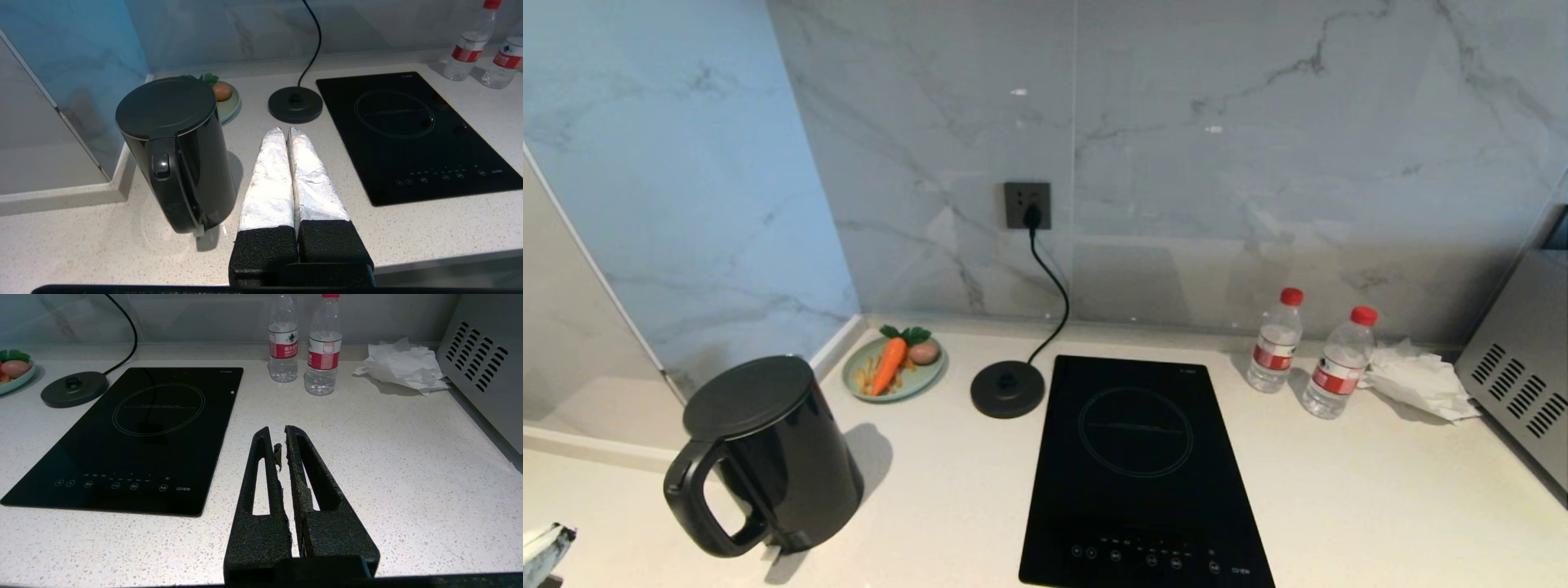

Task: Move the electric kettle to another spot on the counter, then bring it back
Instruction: Grab the kettle

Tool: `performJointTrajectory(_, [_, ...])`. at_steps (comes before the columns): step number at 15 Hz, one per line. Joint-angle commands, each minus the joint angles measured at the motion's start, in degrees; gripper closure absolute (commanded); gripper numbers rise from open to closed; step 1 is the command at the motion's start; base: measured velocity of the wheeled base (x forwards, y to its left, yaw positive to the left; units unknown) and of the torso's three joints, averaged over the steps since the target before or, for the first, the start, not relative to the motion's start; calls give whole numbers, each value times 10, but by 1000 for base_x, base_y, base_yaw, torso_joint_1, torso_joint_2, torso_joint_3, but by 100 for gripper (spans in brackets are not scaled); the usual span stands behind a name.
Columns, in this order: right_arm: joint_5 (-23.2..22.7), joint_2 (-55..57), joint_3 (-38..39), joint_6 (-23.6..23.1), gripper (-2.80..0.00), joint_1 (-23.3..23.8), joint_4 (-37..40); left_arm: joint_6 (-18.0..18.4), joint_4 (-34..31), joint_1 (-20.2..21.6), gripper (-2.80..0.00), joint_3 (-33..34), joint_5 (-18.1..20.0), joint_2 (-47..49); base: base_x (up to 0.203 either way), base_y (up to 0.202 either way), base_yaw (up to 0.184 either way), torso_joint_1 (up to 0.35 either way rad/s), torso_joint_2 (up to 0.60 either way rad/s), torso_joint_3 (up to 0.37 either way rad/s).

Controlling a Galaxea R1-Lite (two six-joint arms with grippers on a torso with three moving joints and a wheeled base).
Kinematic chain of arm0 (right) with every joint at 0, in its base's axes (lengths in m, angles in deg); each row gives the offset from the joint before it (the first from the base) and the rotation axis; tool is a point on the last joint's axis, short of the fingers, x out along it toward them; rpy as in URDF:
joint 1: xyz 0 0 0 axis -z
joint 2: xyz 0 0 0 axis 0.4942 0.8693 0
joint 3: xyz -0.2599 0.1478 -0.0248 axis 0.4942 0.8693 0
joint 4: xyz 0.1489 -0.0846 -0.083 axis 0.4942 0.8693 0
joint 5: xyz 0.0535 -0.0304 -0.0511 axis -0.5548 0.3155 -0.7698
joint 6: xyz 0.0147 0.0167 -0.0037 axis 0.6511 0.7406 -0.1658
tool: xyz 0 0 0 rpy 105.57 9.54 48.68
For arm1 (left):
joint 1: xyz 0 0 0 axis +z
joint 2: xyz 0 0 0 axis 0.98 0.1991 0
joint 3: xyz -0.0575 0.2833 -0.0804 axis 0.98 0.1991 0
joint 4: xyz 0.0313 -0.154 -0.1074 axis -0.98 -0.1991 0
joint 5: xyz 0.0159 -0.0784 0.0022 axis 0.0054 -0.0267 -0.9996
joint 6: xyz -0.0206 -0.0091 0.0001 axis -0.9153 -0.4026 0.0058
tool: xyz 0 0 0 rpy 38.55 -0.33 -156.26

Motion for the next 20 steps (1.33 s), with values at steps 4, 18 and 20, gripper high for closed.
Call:
performJointTrajectory(4, [0, 0, 0, 0, 0, 0, -1, 0, 0, 0, 0, -30, 2, 78, 0, 0, 0, 0, 0, 0])
performJointTrajectory(18, [0, 0, 0, 0, 0, 0, -1, -4, 2, -83, 0, -106, 0, 203, 0, 0, 0, 0, 0, 0])
performJointTrajectory(20, [0, 0, 0, 0, 0, 0, -1, -4, 2, -94, 0, -114, -1, 220, 0, 0, 0, 0, 0, 0])
